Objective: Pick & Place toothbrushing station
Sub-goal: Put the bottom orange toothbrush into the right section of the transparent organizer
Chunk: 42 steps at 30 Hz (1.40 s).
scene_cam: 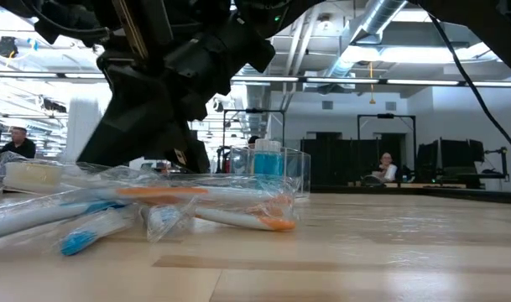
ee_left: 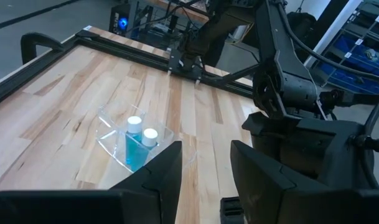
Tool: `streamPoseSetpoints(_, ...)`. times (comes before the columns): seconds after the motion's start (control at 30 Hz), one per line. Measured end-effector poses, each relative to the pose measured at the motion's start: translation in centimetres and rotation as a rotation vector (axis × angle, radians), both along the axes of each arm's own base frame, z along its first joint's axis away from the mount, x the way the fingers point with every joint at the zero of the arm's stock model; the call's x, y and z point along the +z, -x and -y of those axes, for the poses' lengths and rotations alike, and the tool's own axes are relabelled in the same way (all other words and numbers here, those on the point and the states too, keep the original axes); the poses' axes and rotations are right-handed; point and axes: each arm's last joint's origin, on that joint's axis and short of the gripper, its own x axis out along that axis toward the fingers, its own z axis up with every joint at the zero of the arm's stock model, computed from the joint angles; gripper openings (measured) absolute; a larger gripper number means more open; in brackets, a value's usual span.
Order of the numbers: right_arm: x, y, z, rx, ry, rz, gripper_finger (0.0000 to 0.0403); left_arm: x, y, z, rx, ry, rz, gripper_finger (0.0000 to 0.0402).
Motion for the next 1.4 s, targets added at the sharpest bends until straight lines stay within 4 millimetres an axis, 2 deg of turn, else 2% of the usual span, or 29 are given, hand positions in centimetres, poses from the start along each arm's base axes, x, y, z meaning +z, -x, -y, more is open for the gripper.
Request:
streamPoseSetpoints(0.23, 0.0, -0.1, 0.6, -0.004, 0.016, 0.010, 0.0001, 0.0, 0.0, 0.0, 0.004, -0.004, 0.001, 0.0131)
streamPoseSetpoints(0.33, 0.3, -0.2, 0.8, 0.003, -0.015, 0.010, 0.0012, 0.0, 0.0, 0.0, 0.012, -0.006, 0.003, 0.0131)
streamPoseSetpoints(0.5, 1.1, -0.2, 1.0, -0.025, -0.081, 0.002, 0.0071, 0.1, 0.0, 0.0, 0.013, -0.005, 0.004, 0.0131)
streamPoseSetpoints(0.67, 4.0, -0.1, 1.1, -0.053, -0.035, 0.096, 0.0144, 0.2, 0.0, -0.1, 0.017, -0.010, 0.013, 0.0131)
streamPoseSetpoints(0.73, 4.1, -0.1, 1.4, -0.077, 0.005, 0.100, 0.0164, 0.2, -0.1, -0.1, 0.019, -0.012, 0.015, 0.0131)
streamPoseSetpoints(0.83, 3.0, 0.0, 1.9, -0.087, 0.019, 0.045, 0.0179, 0.2, -0.1, -0.1, 0.020, -0.014, 0.017, 0.0131)
streamPoseSetpoints(1.0, 1.2, 0.0, 2.4, -0.082, 0.040, -0.009, 0.0177, 0.2, -0.1, -0.1, 0.019, -0.014, 0.018, 0.0131)
streamPoseSetpoints(1.27, 1.3, -0.1, 3.1, -0.073, 0.055, 0.008, 0.0149, 0.2, -0.1, -0.1, 0.019, -0.014, 0.018, 0.0131)
streamPoseSetpoints(1.4, -0.2, -0.3, 3.3, -0.064, 0.034, -0.019, 0.0128, 0.2, -0.1, -0.1, 0.019, -0.014, 0.018, 0.0131)
